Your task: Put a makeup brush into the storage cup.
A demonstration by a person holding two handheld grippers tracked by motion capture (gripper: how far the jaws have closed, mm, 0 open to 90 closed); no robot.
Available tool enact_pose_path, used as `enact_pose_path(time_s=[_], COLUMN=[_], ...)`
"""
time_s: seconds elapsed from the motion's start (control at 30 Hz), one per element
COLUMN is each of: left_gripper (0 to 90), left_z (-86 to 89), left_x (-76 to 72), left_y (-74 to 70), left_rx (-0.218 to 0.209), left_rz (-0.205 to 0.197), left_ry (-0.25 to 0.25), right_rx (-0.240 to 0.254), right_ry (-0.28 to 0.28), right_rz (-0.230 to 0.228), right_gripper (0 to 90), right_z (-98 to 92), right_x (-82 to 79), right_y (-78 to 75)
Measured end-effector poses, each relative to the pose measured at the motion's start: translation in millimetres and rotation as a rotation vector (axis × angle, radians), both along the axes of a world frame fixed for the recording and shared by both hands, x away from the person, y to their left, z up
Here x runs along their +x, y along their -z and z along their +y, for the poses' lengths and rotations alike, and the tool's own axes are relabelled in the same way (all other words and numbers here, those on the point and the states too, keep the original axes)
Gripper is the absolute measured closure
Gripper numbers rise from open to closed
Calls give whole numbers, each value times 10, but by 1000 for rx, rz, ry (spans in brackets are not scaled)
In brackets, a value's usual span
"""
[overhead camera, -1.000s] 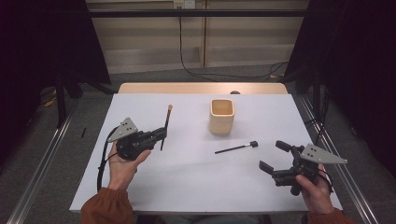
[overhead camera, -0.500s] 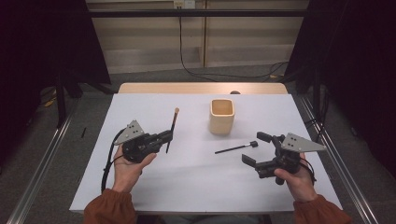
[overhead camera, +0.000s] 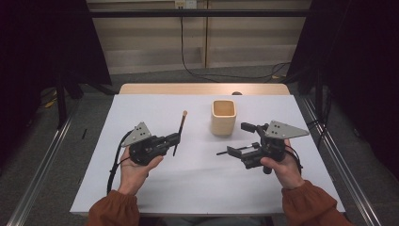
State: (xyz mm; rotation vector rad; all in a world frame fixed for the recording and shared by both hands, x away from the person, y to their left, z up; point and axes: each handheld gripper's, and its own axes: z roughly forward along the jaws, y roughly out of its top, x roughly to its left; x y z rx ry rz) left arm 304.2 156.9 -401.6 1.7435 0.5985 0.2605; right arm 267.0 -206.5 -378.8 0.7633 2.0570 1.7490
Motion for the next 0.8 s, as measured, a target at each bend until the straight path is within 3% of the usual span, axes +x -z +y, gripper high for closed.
enact_pose_path(time_s=[0.3, 0.47, 0.67, 0.8], left_gripper=[838, 838, 838, 838], left_z=[-134, -245, -362, -444], left_x=[-15, -34, -39, -38], left_y=[18, 17, 9, 25], left_rx=[-19, -8, -5, -29], left_rz=[12, 14, 13, 13], left_ry=[38, 65, 80, 83], right_rx=[-24, -33, -21, -4], right_ry=[-67, -103, -133, -142], right_rz=[29, 40, 45, 37], right_gripper=[32, 52, 101, 109], right_z=[204, 304, 384, 423], right_x=[133, 192, 253, 273], right_y=[0, -26, -44, -52])
